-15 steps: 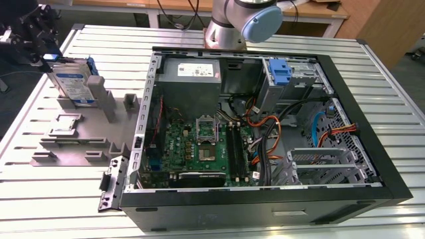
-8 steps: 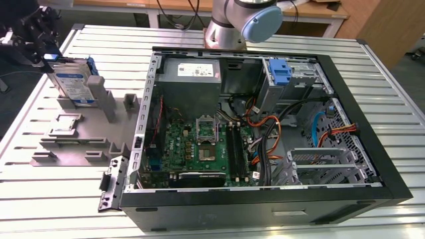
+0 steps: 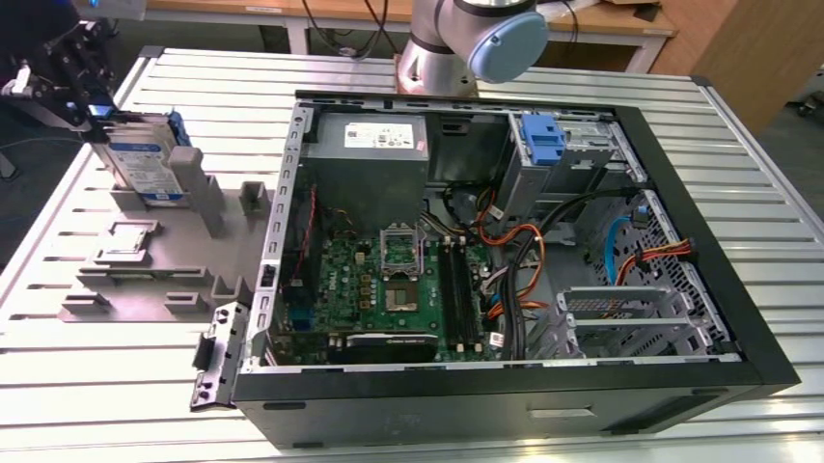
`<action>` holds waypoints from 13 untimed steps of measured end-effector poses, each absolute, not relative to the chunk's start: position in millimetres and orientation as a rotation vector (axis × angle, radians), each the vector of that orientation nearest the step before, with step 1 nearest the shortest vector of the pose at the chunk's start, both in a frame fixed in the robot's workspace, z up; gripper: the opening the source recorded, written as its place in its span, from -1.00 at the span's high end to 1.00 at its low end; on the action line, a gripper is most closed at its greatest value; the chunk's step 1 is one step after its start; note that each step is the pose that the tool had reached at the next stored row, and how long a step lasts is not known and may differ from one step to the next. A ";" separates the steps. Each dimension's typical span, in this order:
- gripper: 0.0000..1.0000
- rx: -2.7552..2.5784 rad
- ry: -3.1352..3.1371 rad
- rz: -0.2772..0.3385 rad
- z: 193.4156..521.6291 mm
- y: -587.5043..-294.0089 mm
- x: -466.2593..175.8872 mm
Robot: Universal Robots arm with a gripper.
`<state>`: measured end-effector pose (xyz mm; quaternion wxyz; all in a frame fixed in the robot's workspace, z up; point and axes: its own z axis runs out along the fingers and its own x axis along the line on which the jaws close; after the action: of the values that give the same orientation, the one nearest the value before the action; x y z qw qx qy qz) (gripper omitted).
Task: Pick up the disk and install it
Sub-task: 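Pick up the disk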
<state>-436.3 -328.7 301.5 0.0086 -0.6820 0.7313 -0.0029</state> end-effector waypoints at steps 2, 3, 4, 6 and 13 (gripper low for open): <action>0.11 -2.132 2.287 -0.006 299.1 -328.8 -436.2; 0.11 -2.133 2.288 -0.004 298.0 -328.7 -436.2; 0.11 -2.134 2.288 -0.003 296.9 -328.7 -436.2; 0.11 -2.134 2.288 -0.003 295.3 -328.8 -436.2; 0.11 -2.133 2.289 -0.002 292.4 -328.5 -436.2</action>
<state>-436.2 -328.5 292.4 0.0064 -0.6818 0.7315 -0.0008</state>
